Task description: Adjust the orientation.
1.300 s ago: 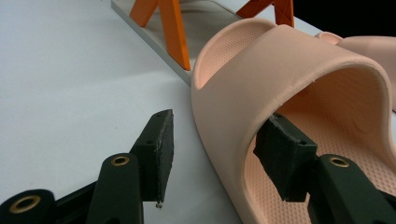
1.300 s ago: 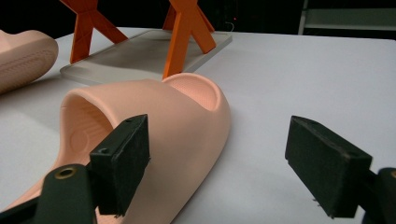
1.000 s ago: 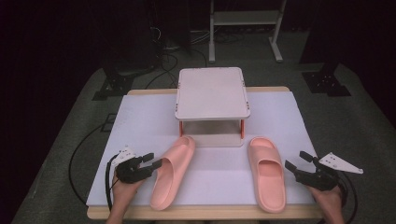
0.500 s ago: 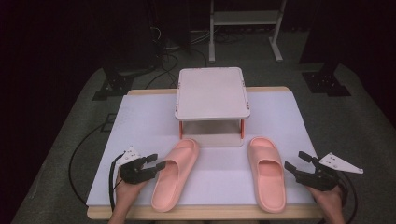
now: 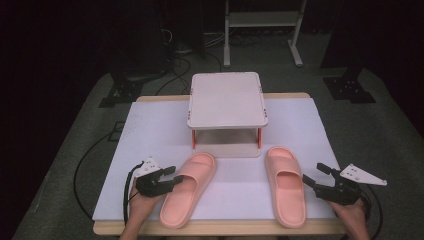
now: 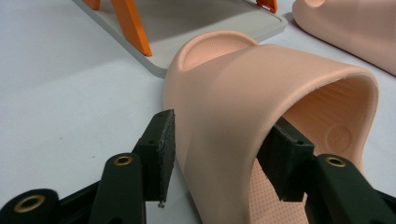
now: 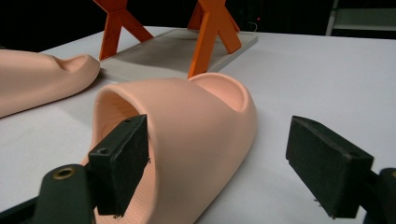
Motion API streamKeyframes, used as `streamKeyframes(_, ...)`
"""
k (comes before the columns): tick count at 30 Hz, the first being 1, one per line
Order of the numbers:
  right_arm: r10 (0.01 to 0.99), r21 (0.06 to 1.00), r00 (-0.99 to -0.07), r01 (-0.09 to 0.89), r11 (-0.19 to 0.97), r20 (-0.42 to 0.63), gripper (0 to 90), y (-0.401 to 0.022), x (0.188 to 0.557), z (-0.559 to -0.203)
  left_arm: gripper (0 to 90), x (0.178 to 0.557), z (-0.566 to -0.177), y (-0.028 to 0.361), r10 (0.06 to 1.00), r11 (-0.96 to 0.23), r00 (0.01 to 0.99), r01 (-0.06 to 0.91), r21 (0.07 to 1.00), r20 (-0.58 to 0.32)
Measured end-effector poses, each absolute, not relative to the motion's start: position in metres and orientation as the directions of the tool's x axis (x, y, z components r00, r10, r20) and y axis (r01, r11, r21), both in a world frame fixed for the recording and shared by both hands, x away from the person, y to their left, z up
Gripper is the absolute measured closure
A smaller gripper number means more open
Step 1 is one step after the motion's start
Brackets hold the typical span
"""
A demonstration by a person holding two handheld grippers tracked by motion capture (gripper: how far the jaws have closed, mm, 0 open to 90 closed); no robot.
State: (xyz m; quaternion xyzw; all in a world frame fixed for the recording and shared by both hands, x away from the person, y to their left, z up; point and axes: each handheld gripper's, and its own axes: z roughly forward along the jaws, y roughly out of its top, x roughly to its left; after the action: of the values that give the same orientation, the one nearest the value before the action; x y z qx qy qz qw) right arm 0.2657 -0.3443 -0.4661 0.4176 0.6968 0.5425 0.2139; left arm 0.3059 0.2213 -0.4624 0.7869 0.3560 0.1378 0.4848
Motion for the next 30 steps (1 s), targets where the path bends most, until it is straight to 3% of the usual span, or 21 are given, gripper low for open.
streamKeyframes(12, 0.793, 0.93, -0.591, 0.356, 0.091, 0.148, 20.8, -0.338, 0.267, -0.467, 54.6, 0.31, -0.463, 0.207, 0.695, -0.344, 0.715, 0.417, 0.841, -0.07)
streamKeyframes(30, 0.808, 0.907, -0.577, 0.393, 0.149, 0.117, 24.4, -0.318, 0.273, -0.472, 61.8, 0.309, -0.464, 0.208, 0.707, -0.344, 0.704, 0.421, 0.84, -0.063)
